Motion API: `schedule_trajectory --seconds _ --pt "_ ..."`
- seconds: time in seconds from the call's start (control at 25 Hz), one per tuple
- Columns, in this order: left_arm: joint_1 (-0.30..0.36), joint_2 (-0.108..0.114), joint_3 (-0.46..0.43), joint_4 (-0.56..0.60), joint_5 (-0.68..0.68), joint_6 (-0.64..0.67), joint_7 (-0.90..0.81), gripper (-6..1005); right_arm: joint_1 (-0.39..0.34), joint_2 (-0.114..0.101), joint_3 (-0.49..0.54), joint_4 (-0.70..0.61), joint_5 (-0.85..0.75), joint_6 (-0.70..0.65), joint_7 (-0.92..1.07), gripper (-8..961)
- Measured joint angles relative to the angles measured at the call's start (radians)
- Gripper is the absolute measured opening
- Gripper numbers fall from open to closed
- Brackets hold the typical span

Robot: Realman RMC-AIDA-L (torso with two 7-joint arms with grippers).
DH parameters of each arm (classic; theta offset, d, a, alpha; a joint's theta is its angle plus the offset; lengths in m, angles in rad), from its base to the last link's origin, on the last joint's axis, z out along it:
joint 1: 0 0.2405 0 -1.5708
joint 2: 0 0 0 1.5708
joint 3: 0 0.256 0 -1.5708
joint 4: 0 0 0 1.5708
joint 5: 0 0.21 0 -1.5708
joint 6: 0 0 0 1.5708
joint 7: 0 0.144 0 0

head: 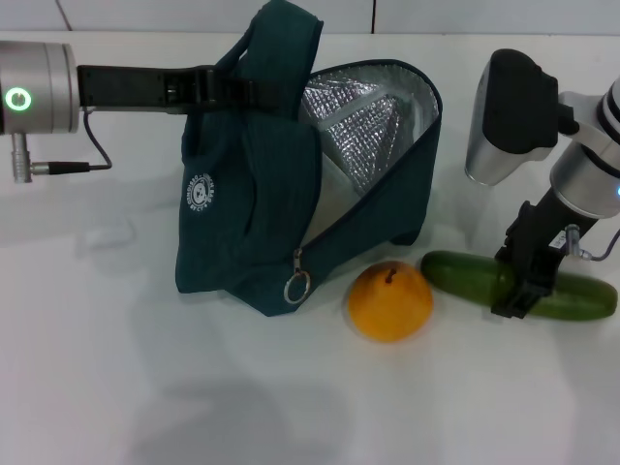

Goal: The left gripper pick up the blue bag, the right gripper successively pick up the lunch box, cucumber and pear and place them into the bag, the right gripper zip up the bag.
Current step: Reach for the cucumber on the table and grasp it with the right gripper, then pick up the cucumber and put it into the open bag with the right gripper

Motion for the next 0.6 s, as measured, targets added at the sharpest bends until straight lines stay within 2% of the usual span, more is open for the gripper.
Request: schedule_trajectory --seconds 0.32,0.6 --pt "0.0 -0.001 0.0 0.0 -0.001 -0.008 0.0 83 0.007 0.0 -0.003 0.023 -0.001 0.023 0.001 631" --pt "-0.001 -0.002 0.0 0.0 -0.005 -0.01 0.0 84 0.013 -0.002 -0.013 0.015 -0.024 0.01 0.005 631"
